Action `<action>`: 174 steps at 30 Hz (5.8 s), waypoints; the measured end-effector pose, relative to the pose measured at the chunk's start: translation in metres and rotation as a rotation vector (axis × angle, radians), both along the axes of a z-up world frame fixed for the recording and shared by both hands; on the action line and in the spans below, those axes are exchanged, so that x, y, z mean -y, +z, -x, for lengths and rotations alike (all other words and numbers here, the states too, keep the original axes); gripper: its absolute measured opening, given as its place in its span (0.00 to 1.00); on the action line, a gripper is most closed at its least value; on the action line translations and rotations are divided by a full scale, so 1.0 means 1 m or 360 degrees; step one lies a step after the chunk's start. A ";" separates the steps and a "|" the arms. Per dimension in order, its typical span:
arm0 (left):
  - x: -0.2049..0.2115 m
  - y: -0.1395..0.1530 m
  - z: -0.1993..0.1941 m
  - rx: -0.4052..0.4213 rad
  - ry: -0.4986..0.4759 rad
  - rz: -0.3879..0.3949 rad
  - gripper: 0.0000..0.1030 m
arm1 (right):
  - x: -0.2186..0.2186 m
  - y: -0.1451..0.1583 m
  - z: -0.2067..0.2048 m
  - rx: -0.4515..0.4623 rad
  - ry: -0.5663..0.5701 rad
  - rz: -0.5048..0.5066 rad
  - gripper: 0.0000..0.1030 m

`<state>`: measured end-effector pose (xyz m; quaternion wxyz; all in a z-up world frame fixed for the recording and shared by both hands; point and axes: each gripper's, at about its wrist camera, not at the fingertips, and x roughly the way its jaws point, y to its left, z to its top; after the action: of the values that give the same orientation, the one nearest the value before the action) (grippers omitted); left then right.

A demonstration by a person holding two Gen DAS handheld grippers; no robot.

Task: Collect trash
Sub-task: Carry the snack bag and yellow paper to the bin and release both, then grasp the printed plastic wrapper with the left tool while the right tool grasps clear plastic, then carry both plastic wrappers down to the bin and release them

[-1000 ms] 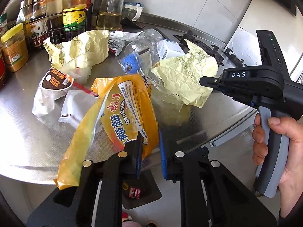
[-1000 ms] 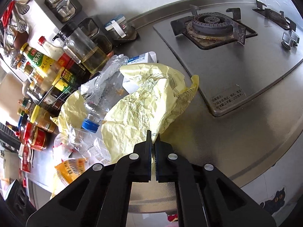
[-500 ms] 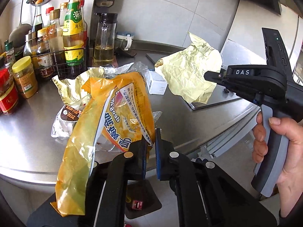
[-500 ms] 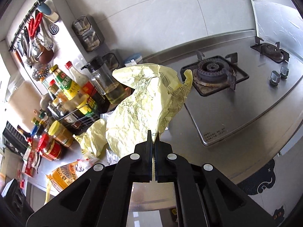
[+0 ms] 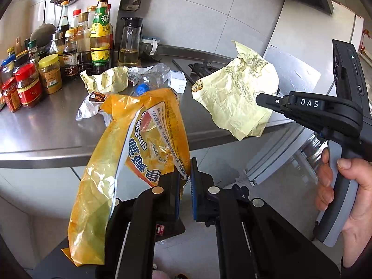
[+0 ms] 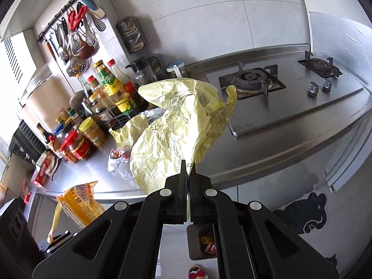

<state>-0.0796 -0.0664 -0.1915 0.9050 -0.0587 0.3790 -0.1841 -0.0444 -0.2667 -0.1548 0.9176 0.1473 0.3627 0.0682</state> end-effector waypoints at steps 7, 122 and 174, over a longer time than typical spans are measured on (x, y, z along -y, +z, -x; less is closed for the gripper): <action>-0.005 -0.041 0.026 -0.0158 0.0042 0.0010 0.06 | -0.004 -0.047 0.027 -0.0161 0.0059 0.0090 0.03; -0.120 -0.034 -0.227 -0.0345 0.0223 -0.0083 0.78 | -0.089 -0.077 -0.193 -0.0450 0.0313 0.0103 0.80; -0.047 0.016 -0.073 -0.0159 0.0041 -0.0016 0.09 | -0.007 -0.032 -0.041 -0.0269 0.0215 0.0234 0.03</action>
<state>-0.0066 -0.0199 -0.1752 0.8875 -0.0682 0.4238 -0.1674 -0.0030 -0.2594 -0.1872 0.8855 0.0599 0.4518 0.0904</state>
